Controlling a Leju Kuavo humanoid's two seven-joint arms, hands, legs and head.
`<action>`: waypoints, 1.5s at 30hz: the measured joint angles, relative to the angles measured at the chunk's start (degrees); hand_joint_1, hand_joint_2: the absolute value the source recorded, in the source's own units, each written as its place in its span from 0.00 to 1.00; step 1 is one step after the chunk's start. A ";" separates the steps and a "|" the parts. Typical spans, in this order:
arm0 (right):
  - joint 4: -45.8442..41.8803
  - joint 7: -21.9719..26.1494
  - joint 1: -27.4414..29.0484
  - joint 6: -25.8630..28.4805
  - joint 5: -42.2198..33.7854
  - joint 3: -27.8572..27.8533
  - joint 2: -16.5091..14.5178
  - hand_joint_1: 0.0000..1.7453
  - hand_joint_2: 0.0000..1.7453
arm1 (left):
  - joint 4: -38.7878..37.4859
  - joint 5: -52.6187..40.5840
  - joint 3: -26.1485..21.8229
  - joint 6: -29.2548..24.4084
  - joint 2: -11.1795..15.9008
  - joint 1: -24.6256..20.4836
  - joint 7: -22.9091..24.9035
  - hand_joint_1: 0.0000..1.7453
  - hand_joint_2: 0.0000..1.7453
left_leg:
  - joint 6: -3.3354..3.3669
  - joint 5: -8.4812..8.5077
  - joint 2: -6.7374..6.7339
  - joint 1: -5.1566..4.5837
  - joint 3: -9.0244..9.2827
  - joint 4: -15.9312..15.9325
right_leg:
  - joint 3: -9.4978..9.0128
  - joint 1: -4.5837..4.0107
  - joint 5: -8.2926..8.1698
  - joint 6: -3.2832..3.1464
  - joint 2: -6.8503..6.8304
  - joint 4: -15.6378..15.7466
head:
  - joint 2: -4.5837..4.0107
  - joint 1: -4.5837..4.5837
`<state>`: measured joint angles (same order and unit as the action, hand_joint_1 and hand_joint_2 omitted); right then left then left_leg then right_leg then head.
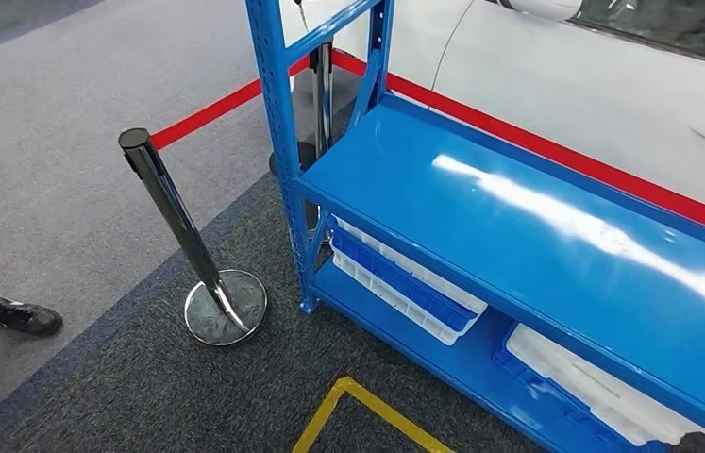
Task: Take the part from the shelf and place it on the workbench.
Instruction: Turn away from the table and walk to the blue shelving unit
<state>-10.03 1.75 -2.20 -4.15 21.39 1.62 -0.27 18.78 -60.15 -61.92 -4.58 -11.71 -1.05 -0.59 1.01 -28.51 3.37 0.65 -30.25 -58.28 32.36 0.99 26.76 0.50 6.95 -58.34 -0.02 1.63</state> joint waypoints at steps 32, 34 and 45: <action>0.05 -0.77 -0.44 -0.37 -0.83 0.09 -0.68 0.00 0.00 | -1.81 -1.02 1.22 -0.92 0.74 -0.74 -0.77 0.00 1.00 | 0.52 0.24 -0.71 0.21 -0.09 0.15 | 0.97 -0.13 -0.25 0.43 0.26 -0.65 | 0.00 0.07; 0.07 -0.77 -0.41 -0.40 -0.84 0.09 -0.67 0.00 0.00 | -1.84 -1.04 1.24 -0.96 0.67 -0.73 -0.78 0.00 1.00 | 1.29 0.73 -2.26 0.51 0.27 1.04 | 2.28 -0.35 1.60 0.89 -2.44 -3.37 | 0.00 0.10; -0.01 0.98 -0.76 2.72 -2.68 -0.62 -0.68 0.00 0.00 | -1.41 -1.88 2.05 -1.80 0.62 -0.43 -5.20 0.00 1.00 | -0.09 -0.65 -9.38 -0.04 1.32 0.74 | 0.28 -0.39 0.04 0.57 -10.58 -0.50 | 0.00 0.08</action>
<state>-10.04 2.73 -2.96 -1.43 18.71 1.00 -0.95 17.37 -62.02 -59.87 -6.38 -11.09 -1.48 -5.79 0.92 -29.16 -6.01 0.61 -28.93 -57.55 32.64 0.61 26.80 1.07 -3.63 -58.85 -0.02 1.72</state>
